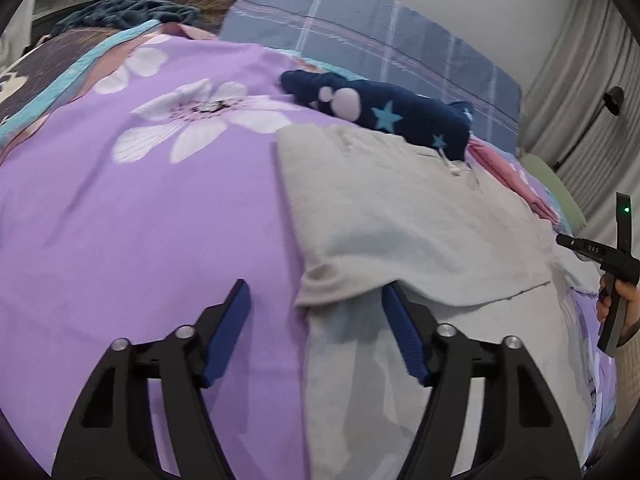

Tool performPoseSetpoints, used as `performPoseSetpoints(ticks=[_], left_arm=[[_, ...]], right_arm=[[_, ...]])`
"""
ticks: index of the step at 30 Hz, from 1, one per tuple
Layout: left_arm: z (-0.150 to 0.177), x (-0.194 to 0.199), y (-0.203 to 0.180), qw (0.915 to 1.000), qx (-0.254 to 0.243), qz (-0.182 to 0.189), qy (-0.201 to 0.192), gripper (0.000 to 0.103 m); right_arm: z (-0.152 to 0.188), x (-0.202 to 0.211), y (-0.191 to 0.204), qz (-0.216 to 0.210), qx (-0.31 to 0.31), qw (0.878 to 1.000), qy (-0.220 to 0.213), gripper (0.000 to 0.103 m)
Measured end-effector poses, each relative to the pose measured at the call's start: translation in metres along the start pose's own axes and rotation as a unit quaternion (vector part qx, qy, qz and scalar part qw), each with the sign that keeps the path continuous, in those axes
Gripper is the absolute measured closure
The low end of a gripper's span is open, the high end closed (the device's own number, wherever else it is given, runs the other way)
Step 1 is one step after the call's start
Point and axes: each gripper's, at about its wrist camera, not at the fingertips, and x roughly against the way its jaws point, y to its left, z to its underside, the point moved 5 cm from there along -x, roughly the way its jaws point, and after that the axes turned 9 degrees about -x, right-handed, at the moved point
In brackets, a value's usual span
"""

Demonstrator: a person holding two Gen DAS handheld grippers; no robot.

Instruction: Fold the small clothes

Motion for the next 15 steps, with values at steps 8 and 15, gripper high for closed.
performPoseSetpoints(ticks=[8,15], left_arm=[[0.004,-0.003,0.012,0.9966,0.046,0.066,-0.016,0.059],[0.005,-0.002,0.006,0.9986,0.030,0.041,-0.017,0.064]], right_arm=[[-0.008,0.000,0.056,-0.052,0.027,0.998,0.025,0.078],[-0.007,0.006,0.280,-0.161,0.210,0.963,0.055,0.065]])
